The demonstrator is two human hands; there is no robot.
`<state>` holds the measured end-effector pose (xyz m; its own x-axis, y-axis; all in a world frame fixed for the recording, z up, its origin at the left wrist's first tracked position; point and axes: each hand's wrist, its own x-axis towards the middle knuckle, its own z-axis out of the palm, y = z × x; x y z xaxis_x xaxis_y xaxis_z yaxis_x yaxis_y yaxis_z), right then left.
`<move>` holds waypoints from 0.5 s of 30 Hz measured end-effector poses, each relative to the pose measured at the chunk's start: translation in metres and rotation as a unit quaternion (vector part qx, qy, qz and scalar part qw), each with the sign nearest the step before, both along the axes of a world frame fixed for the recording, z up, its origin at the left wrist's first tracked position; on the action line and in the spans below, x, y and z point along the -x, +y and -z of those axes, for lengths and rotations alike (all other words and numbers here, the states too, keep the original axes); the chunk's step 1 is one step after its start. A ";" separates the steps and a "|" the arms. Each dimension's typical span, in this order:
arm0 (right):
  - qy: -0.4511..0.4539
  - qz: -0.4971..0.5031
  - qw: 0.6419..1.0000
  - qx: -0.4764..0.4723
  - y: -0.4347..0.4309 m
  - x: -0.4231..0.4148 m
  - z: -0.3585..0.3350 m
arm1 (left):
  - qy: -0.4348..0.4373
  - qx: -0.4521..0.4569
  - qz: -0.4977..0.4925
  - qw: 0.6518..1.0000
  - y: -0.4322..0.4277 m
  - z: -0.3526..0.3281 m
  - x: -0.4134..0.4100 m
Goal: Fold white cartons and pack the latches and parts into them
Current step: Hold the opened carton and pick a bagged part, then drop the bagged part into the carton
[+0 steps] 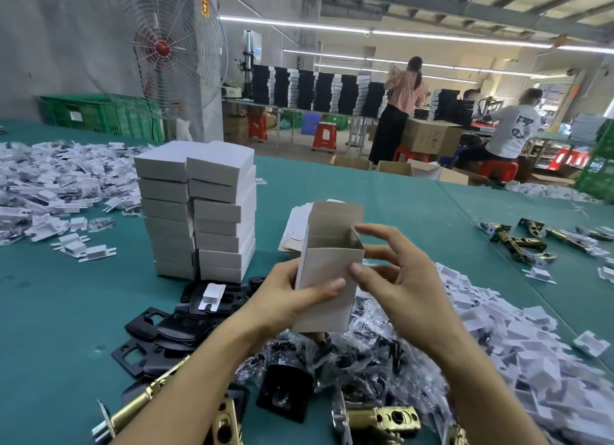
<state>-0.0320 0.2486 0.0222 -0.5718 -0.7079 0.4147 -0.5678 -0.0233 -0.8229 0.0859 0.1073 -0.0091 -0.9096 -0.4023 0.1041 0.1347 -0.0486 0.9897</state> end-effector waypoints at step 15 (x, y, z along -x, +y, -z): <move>0.115 0.351 0.786 -0.496 0.069 0.063 0.008 | 0.074 -0.102 -0.061 0.990 -0.007 -0.001 0.004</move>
<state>-0.0952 0.3176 0.0141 -0.9567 -0.2910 0.0072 -0.2900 0.9504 -0.1125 0.0819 0.0999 -0.0086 -0.8341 -0.5342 0.1378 0.2940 -0.2192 0.9303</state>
